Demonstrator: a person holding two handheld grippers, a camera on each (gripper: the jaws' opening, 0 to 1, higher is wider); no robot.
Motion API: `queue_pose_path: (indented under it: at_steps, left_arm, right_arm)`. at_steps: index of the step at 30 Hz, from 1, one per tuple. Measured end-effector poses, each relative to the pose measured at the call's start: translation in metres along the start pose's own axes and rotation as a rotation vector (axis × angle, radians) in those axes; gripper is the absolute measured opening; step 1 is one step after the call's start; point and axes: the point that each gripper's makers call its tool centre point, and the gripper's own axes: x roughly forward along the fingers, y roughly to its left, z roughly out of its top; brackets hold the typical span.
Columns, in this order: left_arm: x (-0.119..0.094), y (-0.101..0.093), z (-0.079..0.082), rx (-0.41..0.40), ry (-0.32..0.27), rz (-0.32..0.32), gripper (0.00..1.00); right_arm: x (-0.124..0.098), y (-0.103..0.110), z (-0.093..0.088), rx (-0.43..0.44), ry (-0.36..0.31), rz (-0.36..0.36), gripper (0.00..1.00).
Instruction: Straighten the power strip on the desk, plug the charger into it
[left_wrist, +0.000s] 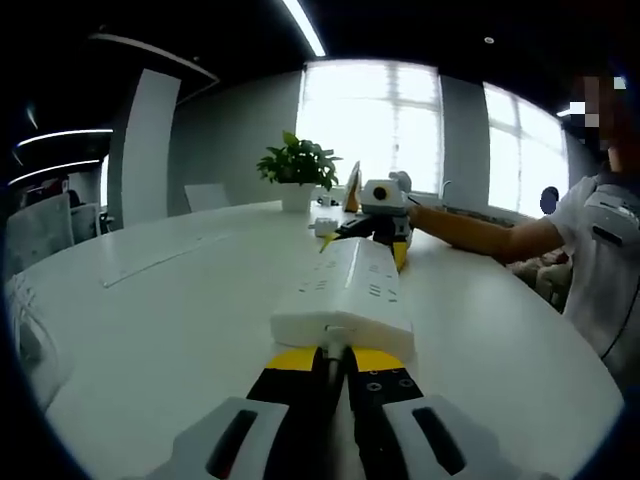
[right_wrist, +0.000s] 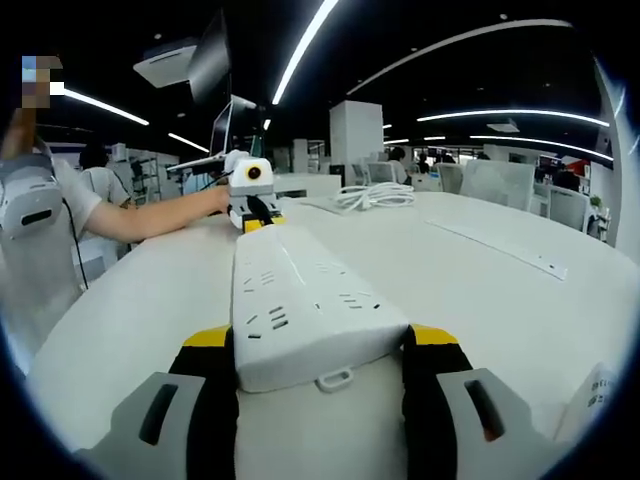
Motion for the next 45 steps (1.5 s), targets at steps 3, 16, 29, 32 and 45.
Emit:
queue_pose_path:
  at_steps: [3, 16, 29, 32, 45]
  left_arm:
    - [0.0, 0.001, 0.0, 0.005, 0.001, 0.0, 0.13]
    - [0.001, 0.003, 0.0, 0.016, -0.001, -0.002, 0.13]
    - [0.008, 0.009, 0.004, 0.081, -0.01, 0.028, 0.13]
    - [0.01, 0.011, 0.005, 0.09, -0.011, 0.039, 0.13]
    - [0.012, 0.017, 0.007, 0.075, -0.018, 0.056, 0.14]
  right_arm:
    - [0.0, 0.0, 0.0, -0.002, -0.001, 0.001, 0.66]
    - [0.0, -0.006, 0.0, -0.014, -0.01, 0.002, 0.66]
    - [-0.002, -0.016, -0.002, -0.011, -0.014, -0.016, 0.66]
    - [-0.003, -0.017, -0.003, -0.012, -0.015, -0.023, 0.66]
    - [-0.002, -0.021, -0.004, -0.008, -0.016, -0.048, 0.66]
